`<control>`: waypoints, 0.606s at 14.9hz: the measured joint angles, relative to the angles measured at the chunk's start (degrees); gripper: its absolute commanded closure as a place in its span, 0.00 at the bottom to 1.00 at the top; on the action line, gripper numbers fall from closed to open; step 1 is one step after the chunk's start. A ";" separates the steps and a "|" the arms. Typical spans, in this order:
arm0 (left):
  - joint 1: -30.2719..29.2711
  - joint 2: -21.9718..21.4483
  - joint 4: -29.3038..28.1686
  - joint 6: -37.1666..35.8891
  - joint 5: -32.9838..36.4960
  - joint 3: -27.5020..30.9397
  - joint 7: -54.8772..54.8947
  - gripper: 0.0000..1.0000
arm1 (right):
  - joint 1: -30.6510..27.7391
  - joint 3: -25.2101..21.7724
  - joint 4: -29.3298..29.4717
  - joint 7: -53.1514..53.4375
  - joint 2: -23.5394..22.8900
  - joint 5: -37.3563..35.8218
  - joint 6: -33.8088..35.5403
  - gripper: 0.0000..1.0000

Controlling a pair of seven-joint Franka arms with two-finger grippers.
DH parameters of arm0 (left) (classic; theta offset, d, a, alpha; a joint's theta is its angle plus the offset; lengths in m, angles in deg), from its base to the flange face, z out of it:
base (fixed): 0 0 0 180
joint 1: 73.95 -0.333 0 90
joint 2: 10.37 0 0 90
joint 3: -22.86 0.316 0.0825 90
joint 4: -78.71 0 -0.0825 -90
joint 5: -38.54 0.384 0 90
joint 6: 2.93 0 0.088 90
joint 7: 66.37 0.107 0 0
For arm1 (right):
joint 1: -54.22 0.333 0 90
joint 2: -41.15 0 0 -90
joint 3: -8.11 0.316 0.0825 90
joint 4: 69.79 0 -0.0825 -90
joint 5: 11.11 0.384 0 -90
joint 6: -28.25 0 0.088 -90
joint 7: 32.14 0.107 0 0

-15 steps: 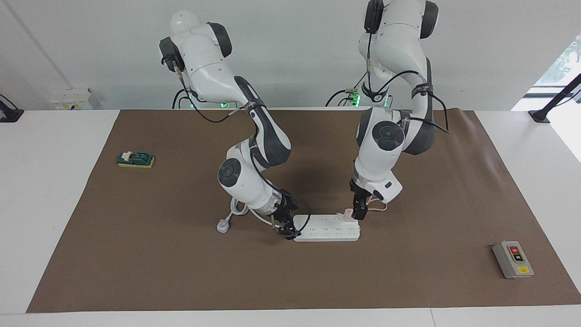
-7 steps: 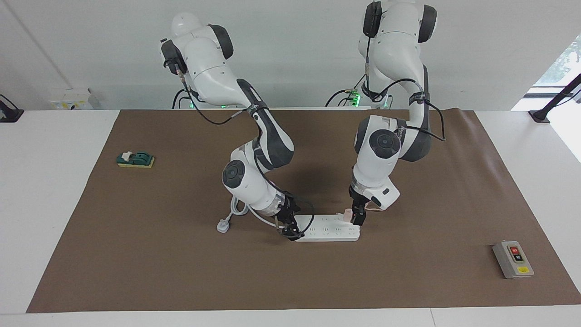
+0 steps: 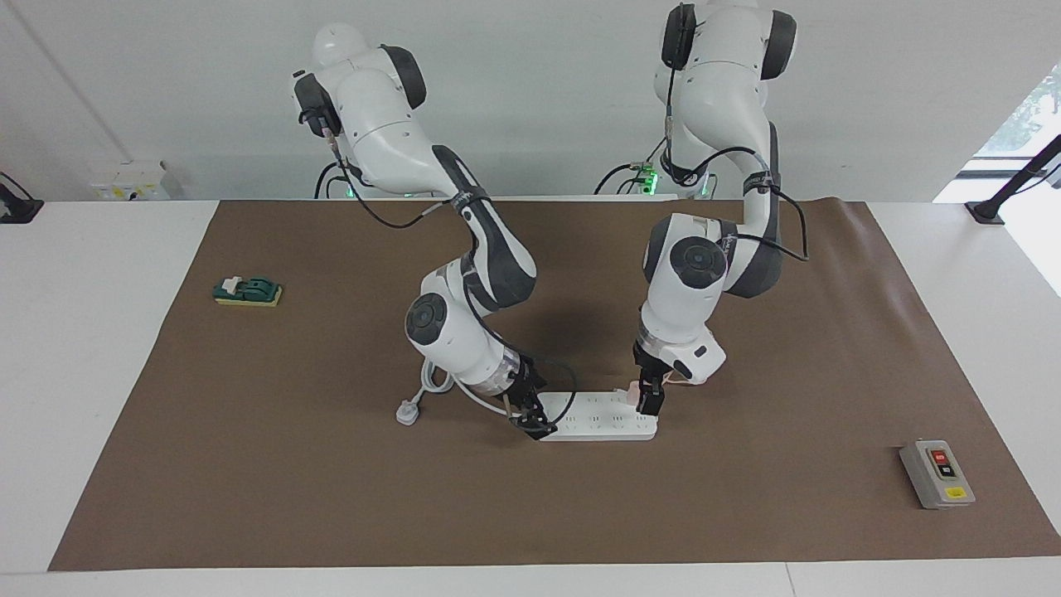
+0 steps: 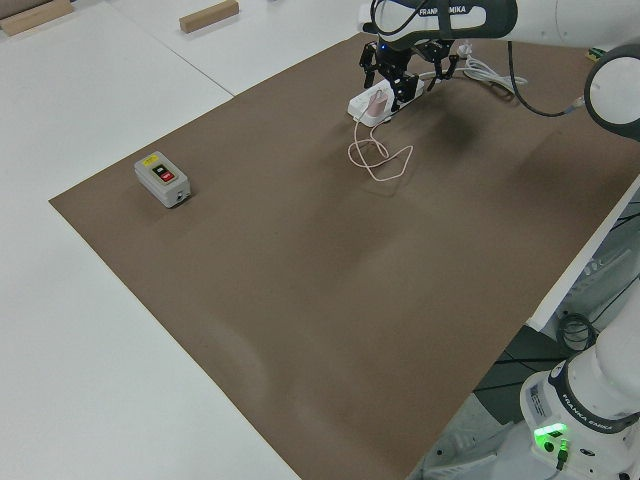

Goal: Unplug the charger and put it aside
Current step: 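Grasp the pink charger with the left gripper while the right gripper holds the strip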

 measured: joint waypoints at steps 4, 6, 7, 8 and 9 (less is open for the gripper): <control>0.01 0.30 -0.38 0.01 0.00 0.00 0.30 0.00 | 0.00 0.00 0.64 -0.03 -0.45 0.00 -0.17 0.00; 0.02 0.44 -0.59 0.02 0.00 0.00 0.32 0.00 | -0.03 -0.01 1.15 -0.03 -0.81 0.00 -0.25 0.00; 0.02 0.48 -0.65 0.02 0.00 0.00 0.32 0.00 | -0.08 -0.02 1.42 -0.03 -0.95 0.00 -0.28 0.00; 0.02 0.49 -0.68 0.02 0.00 0.01 0.32 0.00 | -0.15 -0.03 1.85 -0.03 -1.17 0.00 -0.30 0.00; 0.02 0.49 -0.68 0.02 0.00 0.01 0.33 0.01 | -0.23 -0.04 2.24 -0.03 -1.38 0.00 -0.30 0.00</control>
